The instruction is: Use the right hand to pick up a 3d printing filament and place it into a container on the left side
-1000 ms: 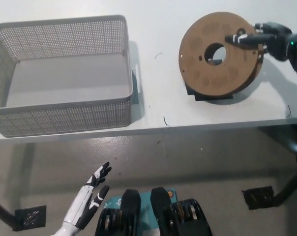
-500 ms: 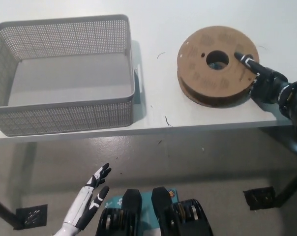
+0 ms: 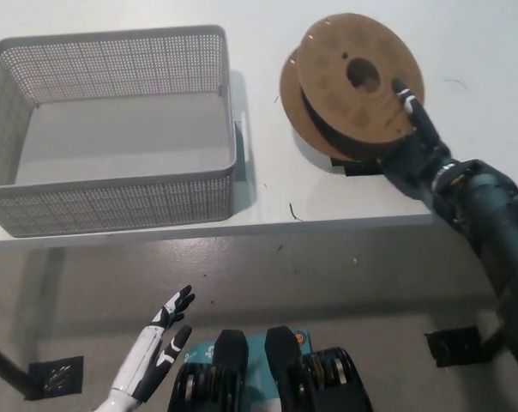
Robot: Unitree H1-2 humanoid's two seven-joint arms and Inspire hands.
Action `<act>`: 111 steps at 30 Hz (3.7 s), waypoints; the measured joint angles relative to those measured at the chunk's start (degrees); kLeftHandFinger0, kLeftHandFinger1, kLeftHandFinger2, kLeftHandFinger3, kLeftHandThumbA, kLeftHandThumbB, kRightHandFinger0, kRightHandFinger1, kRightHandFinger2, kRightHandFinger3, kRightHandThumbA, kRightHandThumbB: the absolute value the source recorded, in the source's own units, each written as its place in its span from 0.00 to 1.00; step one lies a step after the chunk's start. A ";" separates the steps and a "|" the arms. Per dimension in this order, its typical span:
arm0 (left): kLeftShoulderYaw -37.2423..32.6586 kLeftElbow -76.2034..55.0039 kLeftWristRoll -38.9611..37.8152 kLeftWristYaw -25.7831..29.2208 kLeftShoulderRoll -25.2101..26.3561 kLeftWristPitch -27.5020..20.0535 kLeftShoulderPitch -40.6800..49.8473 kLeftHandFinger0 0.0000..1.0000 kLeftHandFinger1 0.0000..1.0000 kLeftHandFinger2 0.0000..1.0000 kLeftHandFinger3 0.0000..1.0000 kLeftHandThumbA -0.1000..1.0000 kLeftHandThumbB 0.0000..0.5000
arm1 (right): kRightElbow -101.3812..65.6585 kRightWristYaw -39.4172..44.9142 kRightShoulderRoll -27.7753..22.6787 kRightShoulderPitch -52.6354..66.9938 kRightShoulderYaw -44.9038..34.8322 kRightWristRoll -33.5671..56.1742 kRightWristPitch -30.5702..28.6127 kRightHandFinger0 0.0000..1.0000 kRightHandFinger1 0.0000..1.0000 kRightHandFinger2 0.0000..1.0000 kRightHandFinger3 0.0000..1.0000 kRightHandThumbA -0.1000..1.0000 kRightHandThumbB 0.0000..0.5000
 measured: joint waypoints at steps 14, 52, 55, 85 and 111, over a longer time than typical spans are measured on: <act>-0.27 -0.01 0.81 -0.02 0.00 0.00 0.00 1.00 1.00 1.00 1.00 1.00 0.58 | -0.51 0.00 2.58 -11.21 6.27 3.06 0.00 0.00 0.04 0.56 0.86 0.00 0.24; -2.12 -1.29 2.27 -1.58 0.34 0.02 0.46 1.00 1.00 1.00 1.00 1.00 0.64 | -0.58 -11.90 22.21 -24.62 41.37 -4.83 -3.65 1.00 1.00 1.00 1.00 0.55 0.82; -2.18 -1.95 2.61 -1.66 0.34 0.12 0.44 1.00 1.00 1.00 1.00 1.00 0.63 | -0.64 -10.85 22.33 -26.21 45.69 -6.61 -4.12 1.00 1.00 1.00 1.00 0.70 0.85; -2.26 -1.68 4.12 -2.15 0.42 0.24 0.15 1.00 1.00 1.00 1.00 1.00 0.50 | -19.54 3.54 1.79 -30.16 57.98 -12.71 -7.92 1.00 1.00 1.00 1.00 0.90 0.79; -2.26 0.23 4.14 -2.15 0.40 0.88 0.08 1.00 1.00 1.00 1.00 1.00 0.46 | -68.39 6.67 -5.48 21.07 57.79 -13.30 -1.64 1.00 1.00 1.00 1.00 1.00 0.75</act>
